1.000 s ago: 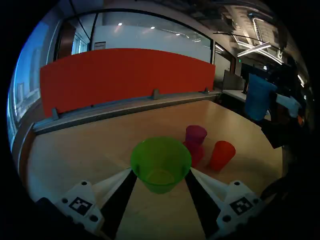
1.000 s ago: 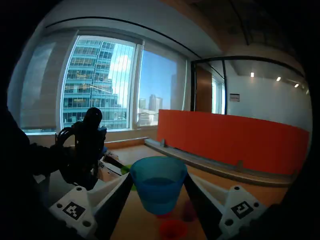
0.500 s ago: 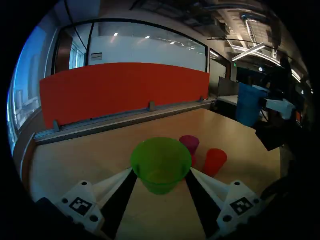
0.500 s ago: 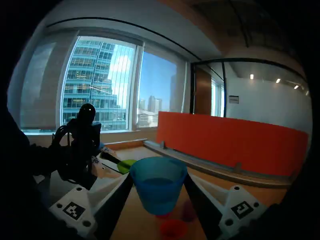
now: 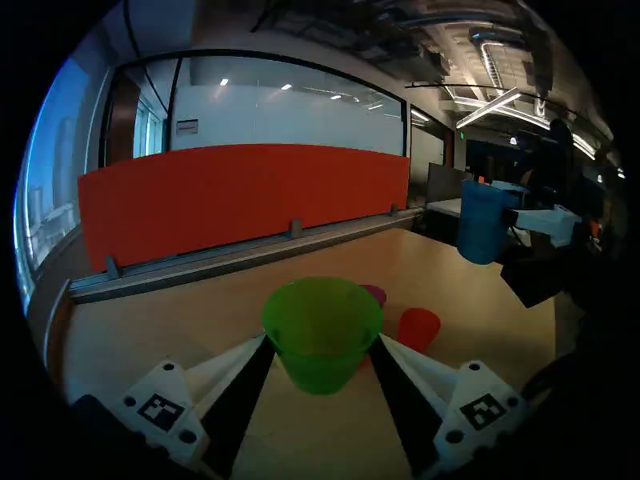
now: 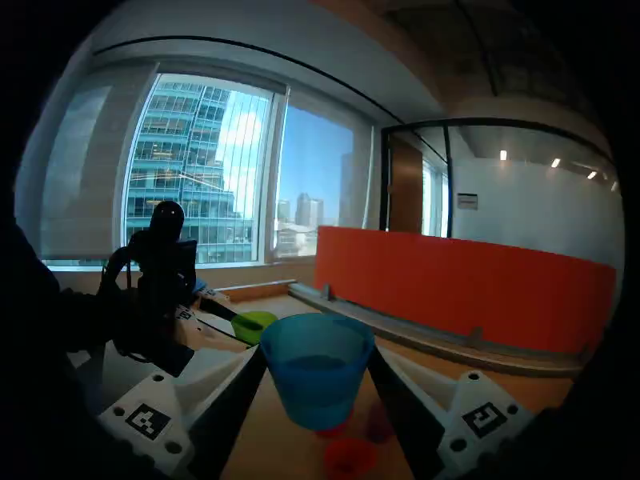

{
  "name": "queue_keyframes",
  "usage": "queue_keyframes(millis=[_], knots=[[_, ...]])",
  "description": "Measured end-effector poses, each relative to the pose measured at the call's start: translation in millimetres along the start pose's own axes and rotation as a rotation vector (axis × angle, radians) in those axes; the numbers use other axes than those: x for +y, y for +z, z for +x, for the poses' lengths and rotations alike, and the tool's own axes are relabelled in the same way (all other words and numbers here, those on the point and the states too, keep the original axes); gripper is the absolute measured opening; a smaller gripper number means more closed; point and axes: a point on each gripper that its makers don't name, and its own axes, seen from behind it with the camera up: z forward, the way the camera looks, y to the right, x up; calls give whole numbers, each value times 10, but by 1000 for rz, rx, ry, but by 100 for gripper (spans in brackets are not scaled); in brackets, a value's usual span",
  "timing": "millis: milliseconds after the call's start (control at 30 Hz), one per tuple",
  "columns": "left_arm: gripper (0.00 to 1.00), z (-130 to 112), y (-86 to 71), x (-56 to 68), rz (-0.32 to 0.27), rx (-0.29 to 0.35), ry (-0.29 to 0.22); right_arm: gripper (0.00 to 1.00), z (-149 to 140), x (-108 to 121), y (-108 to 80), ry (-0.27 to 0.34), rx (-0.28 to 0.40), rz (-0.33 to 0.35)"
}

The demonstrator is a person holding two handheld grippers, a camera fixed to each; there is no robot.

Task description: Pour water

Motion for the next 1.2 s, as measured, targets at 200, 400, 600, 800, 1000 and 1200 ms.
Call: queue_keyframes(millis=[200,400,600,800,1000,1200], knots=[[83,35,-14,43,-11,19,-1,91,1,2,-5,-3,-1,-1],[83,77,-19,59,-18,59,-13,91,3,-1,-9,-3,-1,-1],[83,136,-54,110,-33,111,-8,91,5,13,-12,-6,-1,-2],[83,204,-88,184,-49,153,19,91,-4,6,1,-7,-3,-2],[83,274,-109,235,-59,182,18,91,6,-8,14,-9,-3,2],[83,278,-131,280,-76,192,20,91,36,-10,13,-16,-4,2]])
